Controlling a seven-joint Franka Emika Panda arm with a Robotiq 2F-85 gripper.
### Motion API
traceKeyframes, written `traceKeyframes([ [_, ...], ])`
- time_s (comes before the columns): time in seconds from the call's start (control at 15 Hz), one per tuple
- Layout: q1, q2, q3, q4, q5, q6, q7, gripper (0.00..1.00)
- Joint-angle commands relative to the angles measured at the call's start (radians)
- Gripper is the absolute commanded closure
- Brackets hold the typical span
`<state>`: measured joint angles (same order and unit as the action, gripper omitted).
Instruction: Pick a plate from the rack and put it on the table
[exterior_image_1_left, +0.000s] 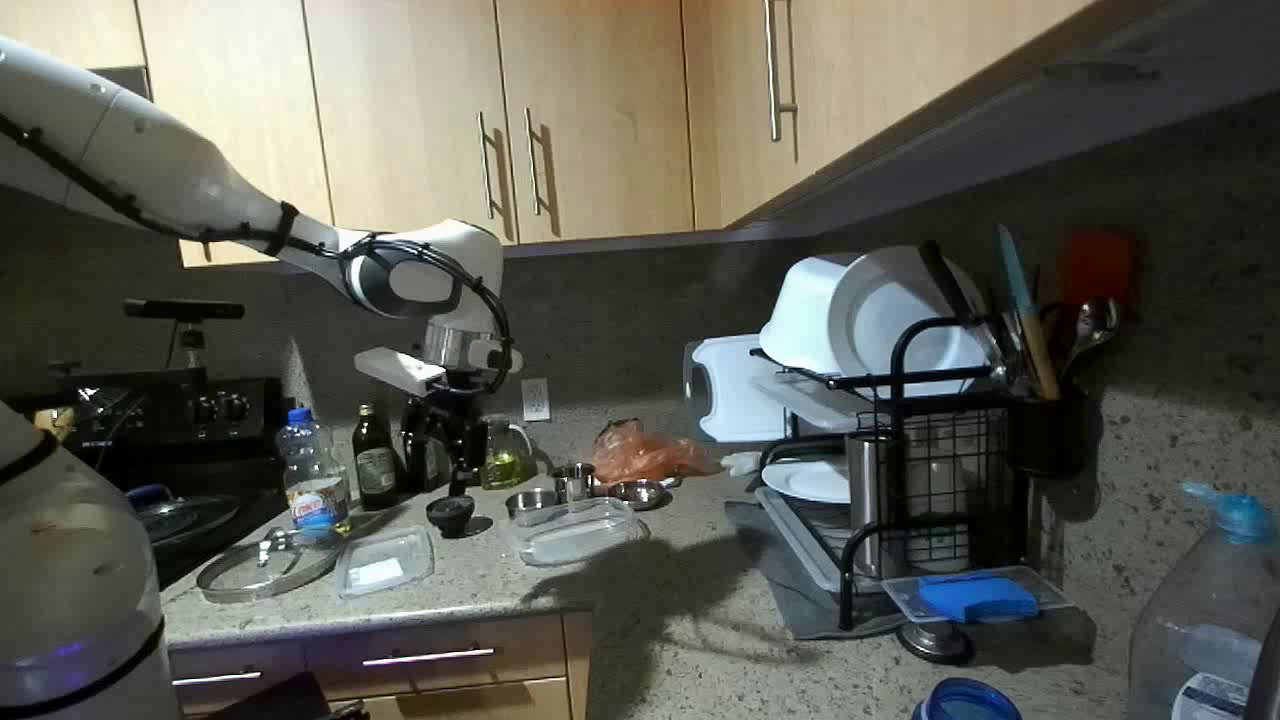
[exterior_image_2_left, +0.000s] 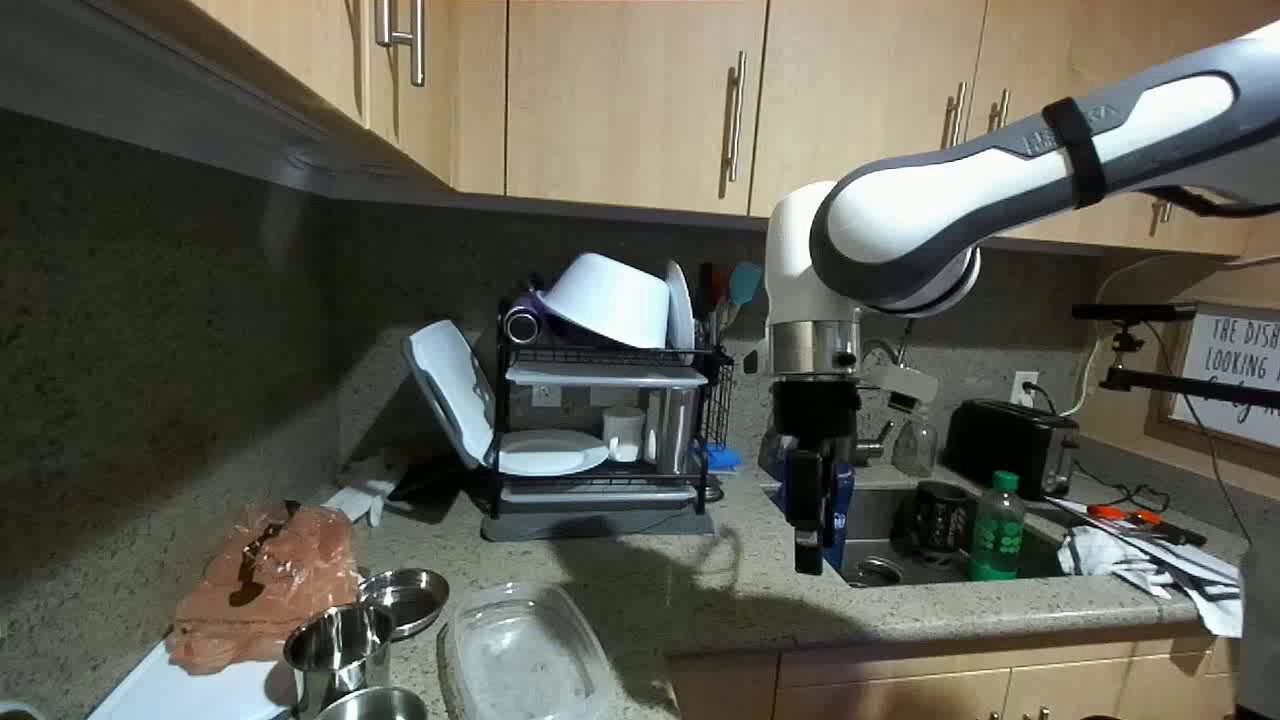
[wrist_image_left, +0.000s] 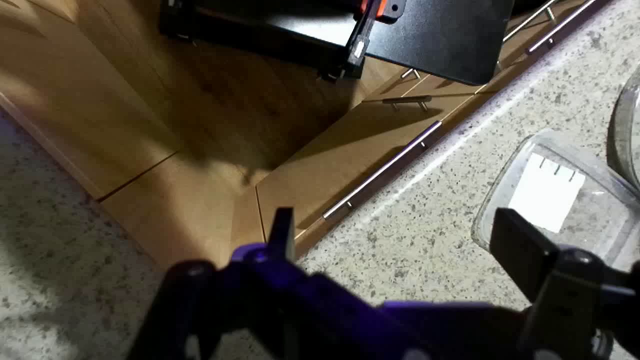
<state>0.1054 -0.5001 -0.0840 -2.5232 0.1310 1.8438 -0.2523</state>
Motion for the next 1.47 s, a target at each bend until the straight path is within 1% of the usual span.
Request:
traceKeyframes([
  [0.0,-0.016,0.001,0.015,0.001,0.006,-0.002,-0.006,0.00],
  [0.4,-0.018,0.005,0.015,0.004,0.005,0.000,0.000,0.00],
  [0.8,-0.079,0.008,-0.017,0.004,0.026,0.092,0.051,0.00],
  [0.93,-0.099,0.005,-0.028,-0.002,0.022,0.141,0.052,0.00],
  [1.07,-0.111,-0.009,-0.033,-0.016,-0.007,0.211,0.020,0.00],
  [1.27,-0.141,-0.029,-0.014,-0.038,-0.094,0.340,0.037,0.00],
  [1.4,-0.171,-0.048,0.006,-0.064,-0.169,0.447,0.093,0.00],
])
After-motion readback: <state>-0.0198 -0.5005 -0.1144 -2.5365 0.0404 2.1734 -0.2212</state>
